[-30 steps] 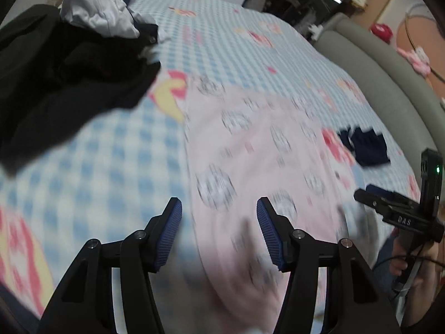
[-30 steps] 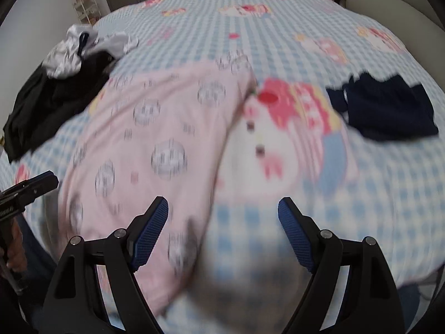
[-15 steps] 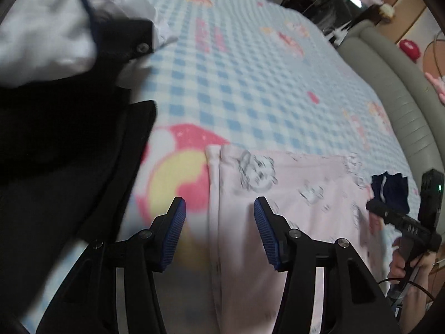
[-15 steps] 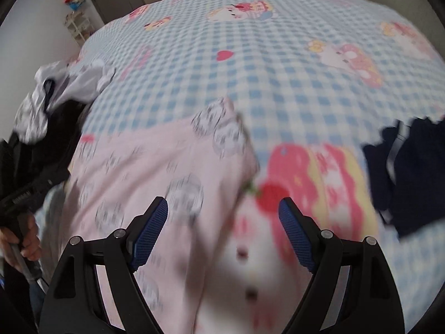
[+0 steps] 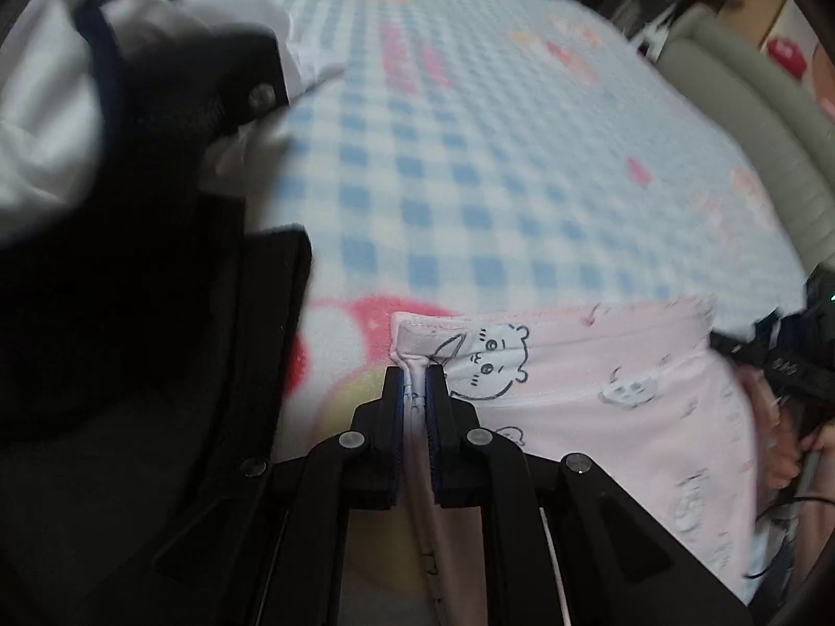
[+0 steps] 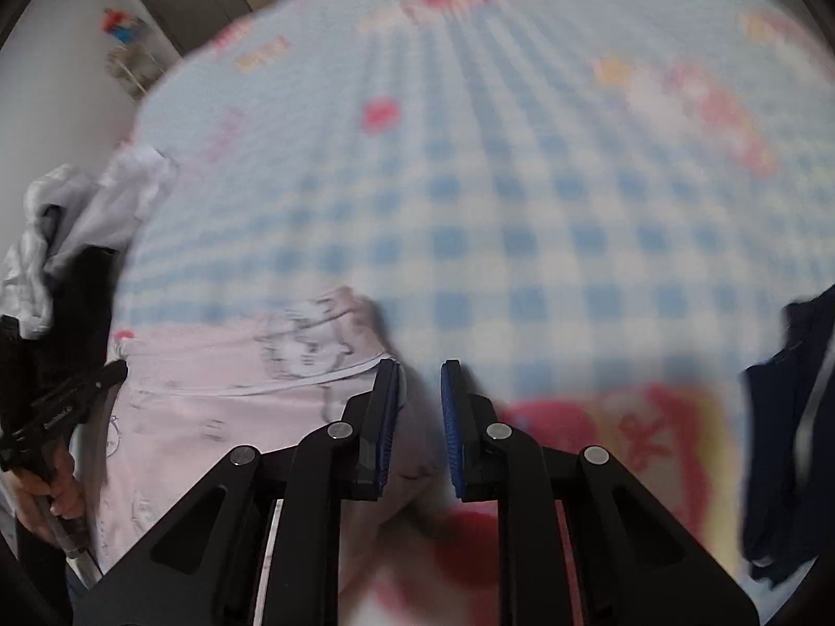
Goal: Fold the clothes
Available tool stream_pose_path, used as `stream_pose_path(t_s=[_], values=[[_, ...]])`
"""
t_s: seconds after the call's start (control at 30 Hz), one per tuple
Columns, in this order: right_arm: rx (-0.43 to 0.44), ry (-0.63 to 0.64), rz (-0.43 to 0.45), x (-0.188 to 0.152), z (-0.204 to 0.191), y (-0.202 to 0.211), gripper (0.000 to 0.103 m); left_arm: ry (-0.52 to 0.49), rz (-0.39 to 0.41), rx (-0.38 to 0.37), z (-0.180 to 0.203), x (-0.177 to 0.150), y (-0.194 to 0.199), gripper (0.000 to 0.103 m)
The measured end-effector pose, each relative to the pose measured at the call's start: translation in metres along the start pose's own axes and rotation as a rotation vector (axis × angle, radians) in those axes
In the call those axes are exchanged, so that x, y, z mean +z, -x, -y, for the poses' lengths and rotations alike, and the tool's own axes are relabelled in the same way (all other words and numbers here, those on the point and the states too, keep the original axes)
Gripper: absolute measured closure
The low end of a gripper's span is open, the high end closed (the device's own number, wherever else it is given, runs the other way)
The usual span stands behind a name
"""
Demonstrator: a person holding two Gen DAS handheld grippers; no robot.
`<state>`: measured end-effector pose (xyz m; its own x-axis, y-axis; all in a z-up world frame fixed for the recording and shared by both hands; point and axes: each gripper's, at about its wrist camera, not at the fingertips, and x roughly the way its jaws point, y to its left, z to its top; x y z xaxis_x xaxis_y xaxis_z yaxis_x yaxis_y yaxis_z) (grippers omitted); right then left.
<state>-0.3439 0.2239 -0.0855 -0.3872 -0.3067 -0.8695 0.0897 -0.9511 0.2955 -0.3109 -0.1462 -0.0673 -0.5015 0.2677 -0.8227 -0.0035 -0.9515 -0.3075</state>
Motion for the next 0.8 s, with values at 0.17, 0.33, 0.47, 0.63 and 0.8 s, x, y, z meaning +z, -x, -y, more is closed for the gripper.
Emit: stream_pose_path(t_s=[0.17, 0.33, 0.47, 0.63, 0.8], values=[[0.174, 0.017, 0.01, 0.006, -0.003, 0.013, 0.022, 0.076, -0.007, -0.12, -0.02, 0.01, 0.006, 0.051], [0.117, 0.099, -0.061, 0.011, -0.02, -0.012, 0.062, -0.008, -0.019, -0.088, 0.0, 0.011, -0.001, 0.095], [0.178, 0.123, 0.07, 0.02, -0.029, 0.022, 0.094, -0.047, 0.102, -0.059, 0.011, 0.018, 0.023, 0.095], [0.132, 0.077, 0.037, 0.024, -0.017, -0.013, 0.094, 0.031, -0.035, -0.067, -0.017, 0.016, -0.034, 0.091], [0.162, -0.014, 0.016, 0.021, 0.002, -0.015, 0.08, 0.034, 0.02, -0.048, -0.017, 0.016, 0.006, 0.085]])
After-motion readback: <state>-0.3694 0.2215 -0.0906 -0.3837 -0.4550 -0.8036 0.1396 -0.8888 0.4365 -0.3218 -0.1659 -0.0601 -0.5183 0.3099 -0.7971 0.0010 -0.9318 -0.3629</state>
